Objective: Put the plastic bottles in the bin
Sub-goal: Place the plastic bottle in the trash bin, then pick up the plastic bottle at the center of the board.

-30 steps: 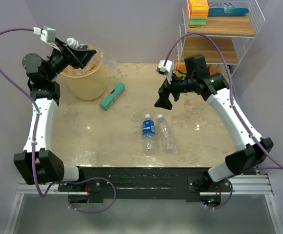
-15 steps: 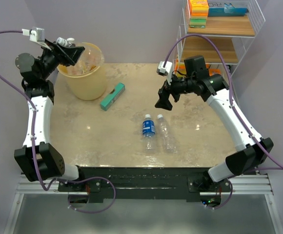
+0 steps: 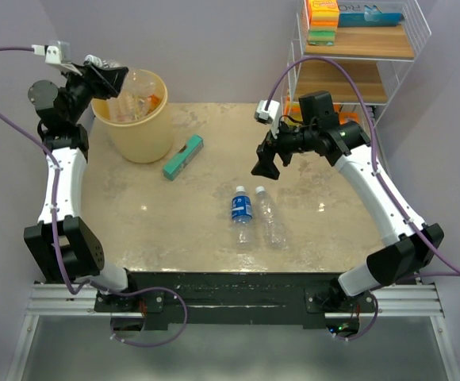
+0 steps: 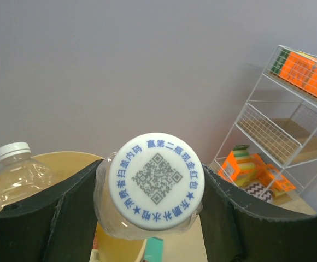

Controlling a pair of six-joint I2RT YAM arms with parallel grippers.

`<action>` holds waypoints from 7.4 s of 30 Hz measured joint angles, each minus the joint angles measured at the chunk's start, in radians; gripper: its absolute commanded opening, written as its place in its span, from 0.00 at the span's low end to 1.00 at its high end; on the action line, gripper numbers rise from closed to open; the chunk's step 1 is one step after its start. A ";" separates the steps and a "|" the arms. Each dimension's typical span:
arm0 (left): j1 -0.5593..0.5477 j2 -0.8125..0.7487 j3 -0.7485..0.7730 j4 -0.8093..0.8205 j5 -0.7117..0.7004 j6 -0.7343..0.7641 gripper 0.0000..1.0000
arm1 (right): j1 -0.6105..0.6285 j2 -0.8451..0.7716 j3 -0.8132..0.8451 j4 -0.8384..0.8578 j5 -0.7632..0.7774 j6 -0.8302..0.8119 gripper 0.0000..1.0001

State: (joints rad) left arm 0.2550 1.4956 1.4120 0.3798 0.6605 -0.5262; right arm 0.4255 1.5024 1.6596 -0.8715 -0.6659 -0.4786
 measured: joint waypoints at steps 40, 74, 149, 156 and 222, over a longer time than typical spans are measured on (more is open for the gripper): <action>-0.055 0.269 0.098 -0.028 -0.156 0.146 0.19 | 0.000 0.000 -0.028 0.019 0.073 0.007 0.99; -0.153 0.418 0.339 -0.212 -0.322 0.287 0.89 | 0.000 -0.033 -0.093 0.027 0.101 0.006 0.99; -0.150 -0.500 -0.157 -0.714 -0.207 0.650 0.99 | 0.000 -0.046 -0.507 0.114 0.393 0.056 0.99; -0.150 -0.530 -0.198 -0.760 -0.171 0.678 0.99 | 0.000 -0.029 -0.519 0.132 0.395 0.063 0.99; -0.150 -0.530 -0.282 -0.770 -0.122 0.673 0.99 | 0.124 0.264 -0.547 0.200 0.541 0.122 0.89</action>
State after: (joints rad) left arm 0.1051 0.9657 1.1305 -0.3904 0.5388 0.1463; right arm 0.5495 1.7668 1.1122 -0.6720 -0.1253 -0.3561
